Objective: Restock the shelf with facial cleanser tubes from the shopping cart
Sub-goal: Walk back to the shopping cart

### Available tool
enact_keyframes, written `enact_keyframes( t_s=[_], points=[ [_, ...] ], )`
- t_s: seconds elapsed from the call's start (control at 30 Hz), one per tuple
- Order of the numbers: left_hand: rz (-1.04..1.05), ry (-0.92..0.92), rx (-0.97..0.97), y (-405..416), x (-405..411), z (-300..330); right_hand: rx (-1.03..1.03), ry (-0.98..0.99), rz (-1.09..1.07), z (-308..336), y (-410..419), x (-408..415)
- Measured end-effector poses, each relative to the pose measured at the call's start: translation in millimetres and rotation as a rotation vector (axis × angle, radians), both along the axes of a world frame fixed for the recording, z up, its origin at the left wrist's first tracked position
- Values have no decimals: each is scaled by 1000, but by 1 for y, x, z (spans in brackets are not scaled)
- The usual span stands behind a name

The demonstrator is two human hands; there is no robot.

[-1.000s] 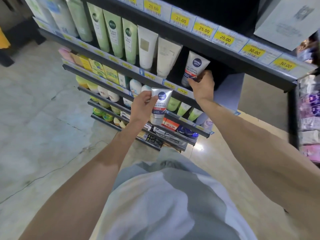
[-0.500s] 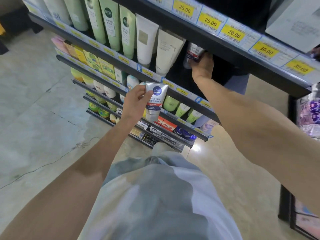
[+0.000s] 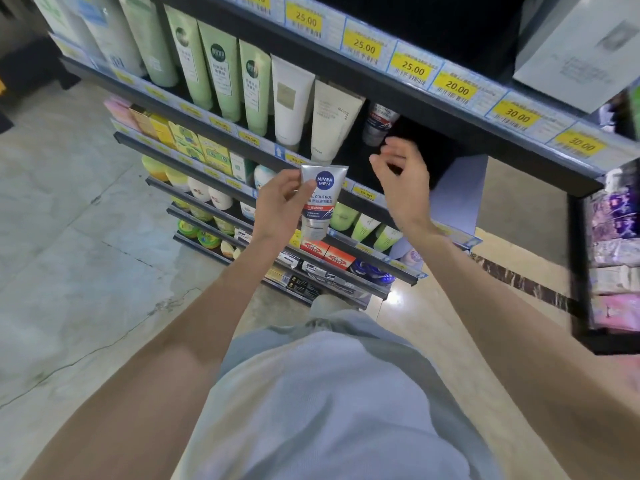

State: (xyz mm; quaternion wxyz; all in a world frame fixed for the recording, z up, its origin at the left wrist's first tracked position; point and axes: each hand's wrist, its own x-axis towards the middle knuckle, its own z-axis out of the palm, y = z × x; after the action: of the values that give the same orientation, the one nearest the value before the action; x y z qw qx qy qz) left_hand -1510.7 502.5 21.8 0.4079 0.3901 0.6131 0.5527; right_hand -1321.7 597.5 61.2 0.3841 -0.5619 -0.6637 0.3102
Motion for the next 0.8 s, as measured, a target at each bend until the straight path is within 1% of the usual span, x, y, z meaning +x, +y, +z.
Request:
enact_keyframes(
  t_s=[0.07,0.17,0.23,0.37,0.4,0.47,0.53,0.57,0.6,0.67,0.73,0.8],
  points=[
    [-32,-6,24,3,2,7,-37,6,65,6,-33,2],
    [-87,-26,58,5,10,17,-171,-32,149,3,-57,0],
    [-134,-22,82,7,16,23,-209,-27,130,1,-62,-1],
    [-178,-18,143,10,22,27,-200,111,31,3,-60,4],
    [-162,36,161,12,20,26,-195,176,-1,6,-58,6],
    [-101,216,177,13,14,23,-181,320,-75,12,-51,13],
    [-44,445,180,15,2,15,-174,428,-140,17,-44,19],
    [-47,581,184,17,-4,9,-168,456,-166,18,-39,22],
    [-77,707,185,18,-9,4,-156,463,-184,18,-35,25],
    [-178,880,148,22,-18,-5,-129,425,-196,16,-26,26],
    [-272,978,102,24,-22,-8,-117,356,-188,9,-19,24],
    [-320,1043,84,24,-25,-9,-115,277,-179,2,-11,20]
  ],
)
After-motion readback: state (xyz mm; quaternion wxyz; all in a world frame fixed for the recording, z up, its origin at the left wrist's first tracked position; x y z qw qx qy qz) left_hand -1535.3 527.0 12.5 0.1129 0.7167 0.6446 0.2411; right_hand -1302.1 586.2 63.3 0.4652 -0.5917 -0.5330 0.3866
